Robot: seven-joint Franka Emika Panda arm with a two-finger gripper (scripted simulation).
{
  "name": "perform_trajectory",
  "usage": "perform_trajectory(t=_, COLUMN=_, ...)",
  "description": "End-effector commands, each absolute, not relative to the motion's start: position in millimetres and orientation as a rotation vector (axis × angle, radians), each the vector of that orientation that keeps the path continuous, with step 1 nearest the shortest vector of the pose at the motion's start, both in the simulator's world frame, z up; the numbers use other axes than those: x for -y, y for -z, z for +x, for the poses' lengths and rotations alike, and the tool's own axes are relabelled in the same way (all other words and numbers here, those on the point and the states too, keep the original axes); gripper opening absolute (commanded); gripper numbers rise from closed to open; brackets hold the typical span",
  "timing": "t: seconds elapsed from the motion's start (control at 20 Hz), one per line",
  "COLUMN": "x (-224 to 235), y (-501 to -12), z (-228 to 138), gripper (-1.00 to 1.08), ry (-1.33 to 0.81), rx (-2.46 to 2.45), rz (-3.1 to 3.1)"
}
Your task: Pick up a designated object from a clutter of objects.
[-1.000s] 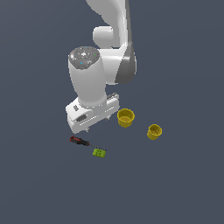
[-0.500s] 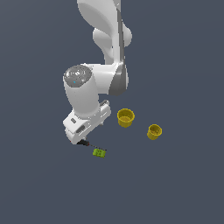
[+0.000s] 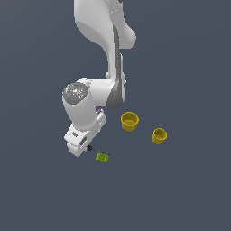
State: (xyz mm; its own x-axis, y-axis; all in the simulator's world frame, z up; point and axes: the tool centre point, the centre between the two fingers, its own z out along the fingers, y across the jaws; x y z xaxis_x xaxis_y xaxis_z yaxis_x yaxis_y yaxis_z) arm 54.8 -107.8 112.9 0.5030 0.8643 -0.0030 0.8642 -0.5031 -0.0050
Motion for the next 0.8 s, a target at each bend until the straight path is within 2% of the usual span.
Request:
perform_trajectory(t=0.0, x=113, y=-102, z=55, gripper=1.0, ry=-0.006, rx=1.64, rz=-2.677)
perform_trajectory(t=0.75, x=131, y=-66, z=53, gripper=1.0, ry=0.0, rx=1.874, rz=-2.521)
